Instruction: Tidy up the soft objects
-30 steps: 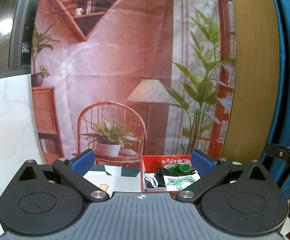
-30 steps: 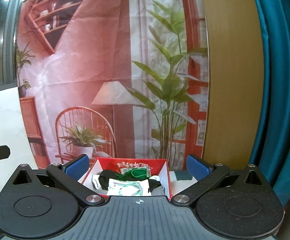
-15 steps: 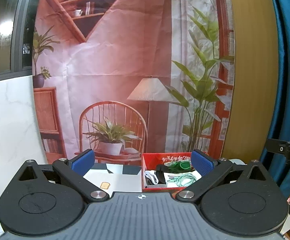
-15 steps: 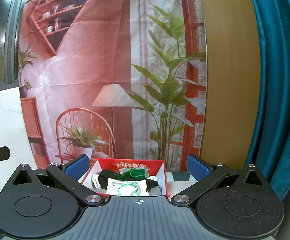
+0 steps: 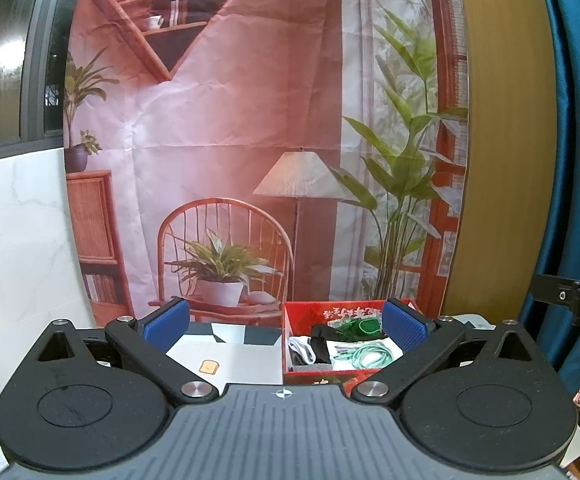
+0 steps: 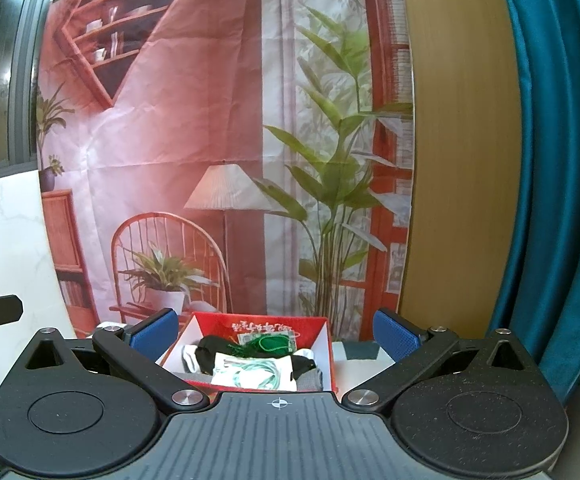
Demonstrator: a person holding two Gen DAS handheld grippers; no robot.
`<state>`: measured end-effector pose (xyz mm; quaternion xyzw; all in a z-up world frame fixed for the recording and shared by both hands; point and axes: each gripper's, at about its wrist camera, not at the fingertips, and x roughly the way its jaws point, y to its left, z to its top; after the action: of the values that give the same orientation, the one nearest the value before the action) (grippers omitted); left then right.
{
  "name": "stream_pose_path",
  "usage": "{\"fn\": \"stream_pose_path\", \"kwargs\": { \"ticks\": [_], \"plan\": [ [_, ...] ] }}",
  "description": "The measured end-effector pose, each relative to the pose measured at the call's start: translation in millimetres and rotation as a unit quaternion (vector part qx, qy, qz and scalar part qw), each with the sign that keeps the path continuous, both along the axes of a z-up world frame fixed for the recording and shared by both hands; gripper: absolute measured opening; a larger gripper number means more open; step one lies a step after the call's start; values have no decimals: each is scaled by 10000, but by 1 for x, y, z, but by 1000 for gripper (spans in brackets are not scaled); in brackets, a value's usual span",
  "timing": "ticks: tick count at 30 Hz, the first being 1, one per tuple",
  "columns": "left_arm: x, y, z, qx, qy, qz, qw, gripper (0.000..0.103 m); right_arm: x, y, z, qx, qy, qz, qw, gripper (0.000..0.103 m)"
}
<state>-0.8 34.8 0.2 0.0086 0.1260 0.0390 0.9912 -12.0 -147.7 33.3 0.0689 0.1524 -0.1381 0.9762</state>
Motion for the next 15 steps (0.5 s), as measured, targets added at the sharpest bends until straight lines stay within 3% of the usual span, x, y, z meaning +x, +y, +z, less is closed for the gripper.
{"fn": "stream_pose_path", "kwargs": {
  "ticks": [15],
  "plan": [
    [1,3,-3,-96,33,-22,9999,103,1,1,-3,-19,27,14,10000,103]
  ]
}}
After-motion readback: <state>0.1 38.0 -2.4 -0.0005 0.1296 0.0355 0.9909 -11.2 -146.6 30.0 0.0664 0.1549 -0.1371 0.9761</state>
